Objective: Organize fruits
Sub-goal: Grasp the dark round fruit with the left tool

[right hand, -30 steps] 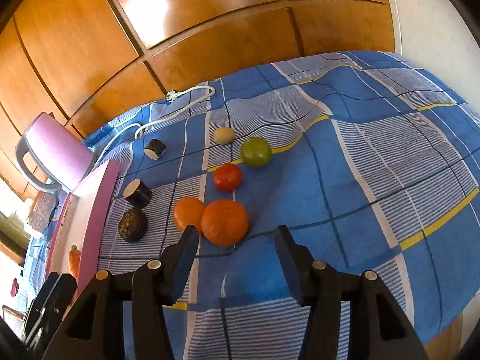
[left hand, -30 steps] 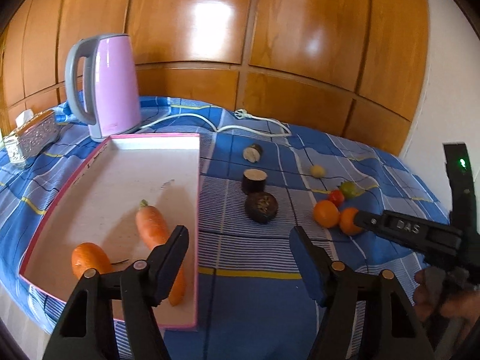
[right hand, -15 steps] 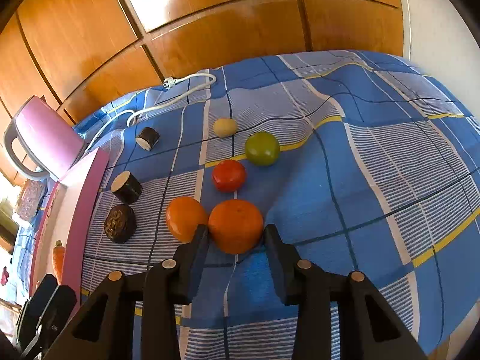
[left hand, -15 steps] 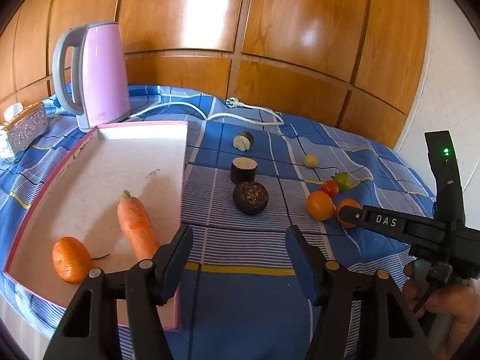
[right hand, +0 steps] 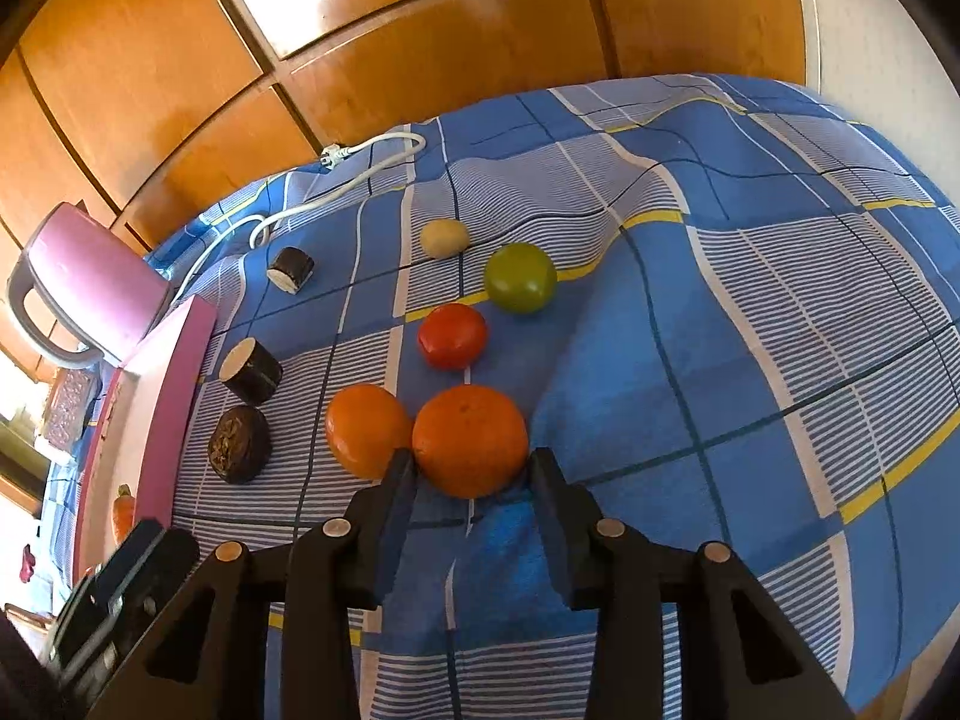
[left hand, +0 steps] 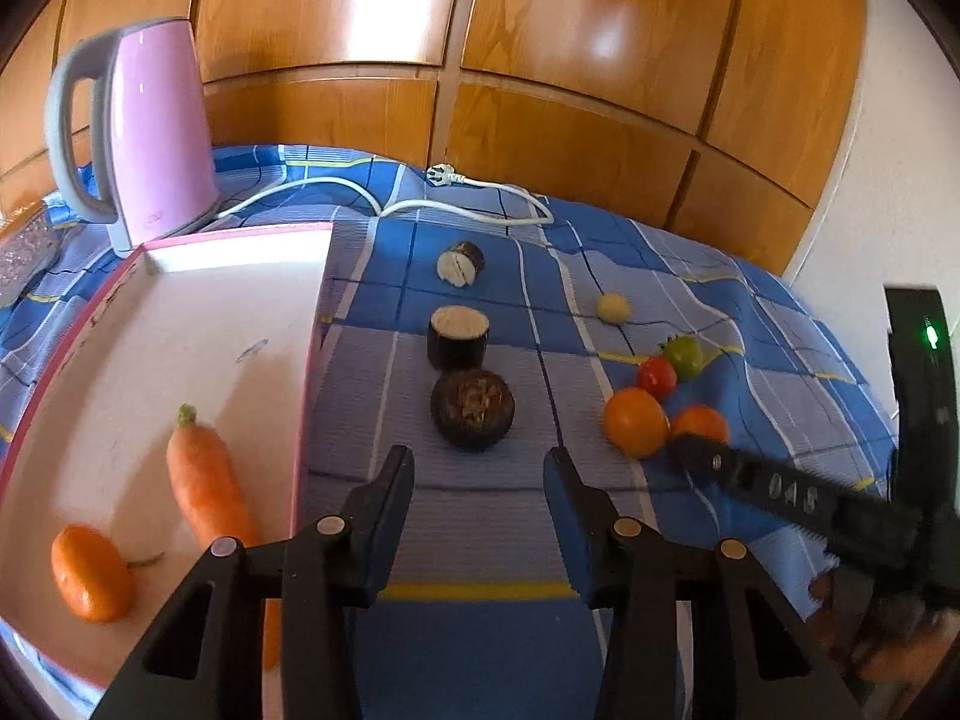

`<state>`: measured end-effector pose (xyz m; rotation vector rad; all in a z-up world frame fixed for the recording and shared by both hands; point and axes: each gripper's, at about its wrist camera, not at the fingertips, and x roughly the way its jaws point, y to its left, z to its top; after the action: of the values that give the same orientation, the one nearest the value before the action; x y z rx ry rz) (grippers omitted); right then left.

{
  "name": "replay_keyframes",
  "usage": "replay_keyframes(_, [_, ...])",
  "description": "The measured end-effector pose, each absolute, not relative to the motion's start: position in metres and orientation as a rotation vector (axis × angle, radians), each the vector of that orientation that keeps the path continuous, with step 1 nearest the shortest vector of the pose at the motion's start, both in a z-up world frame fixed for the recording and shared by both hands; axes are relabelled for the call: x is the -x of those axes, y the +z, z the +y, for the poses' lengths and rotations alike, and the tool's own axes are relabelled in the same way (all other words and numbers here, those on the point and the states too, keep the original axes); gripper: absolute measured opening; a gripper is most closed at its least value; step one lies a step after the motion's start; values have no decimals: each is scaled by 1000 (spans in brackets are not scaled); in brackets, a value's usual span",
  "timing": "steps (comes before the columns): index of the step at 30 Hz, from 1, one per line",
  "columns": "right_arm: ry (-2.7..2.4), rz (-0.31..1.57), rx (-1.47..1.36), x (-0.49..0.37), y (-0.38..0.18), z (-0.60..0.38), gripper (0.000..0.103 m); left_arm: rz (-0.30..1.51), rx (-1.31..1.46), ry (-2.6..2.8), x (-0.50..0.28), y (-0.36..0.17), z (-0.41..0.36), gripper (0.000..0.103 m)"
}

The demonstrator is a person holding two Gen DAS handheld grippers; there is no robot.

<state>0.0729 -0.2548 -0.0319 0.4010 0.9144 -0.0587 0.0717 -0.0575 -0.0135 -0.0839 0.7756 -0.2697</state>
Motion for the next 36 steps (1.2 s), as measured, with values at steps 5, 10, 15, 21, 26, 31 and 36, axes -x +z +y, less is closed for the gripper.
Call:
replay_keyframes(5, [-67, 916, -384, -73, -32, -252, 39, 796, 40, -263, -96, -17, -68, 52])
replay_keyframes(10, [-71, 915, -373, -74, -32, -251, 39, 815, 35, -259, -111, -25, -72, 52])
replay_keyframes(15, [-72, 912, -366, -75, -32, -252, 40, 820, -9, -241, -117, -34, -77, 37])
replay_keyframes(21, [-74, 917, -353, -76, -33, -249, 40, 800, -26, -244, -111, -36, -79, 36])
replay_keyframes(26, [-74, 921, -370, -76, -35, -251, 40, 789, -41, -244, -105, -38, -81, 36])
replay_keyframes(31, [-75, 928, -379, -77, -36, -252, 40, 799, -1, -257, -107, -38, -76, 36])
replay_keyframes(36, [-88, 918, -349, -75, -35, -248, 40, 787, -12, -255, -96, -36, -76, 36])
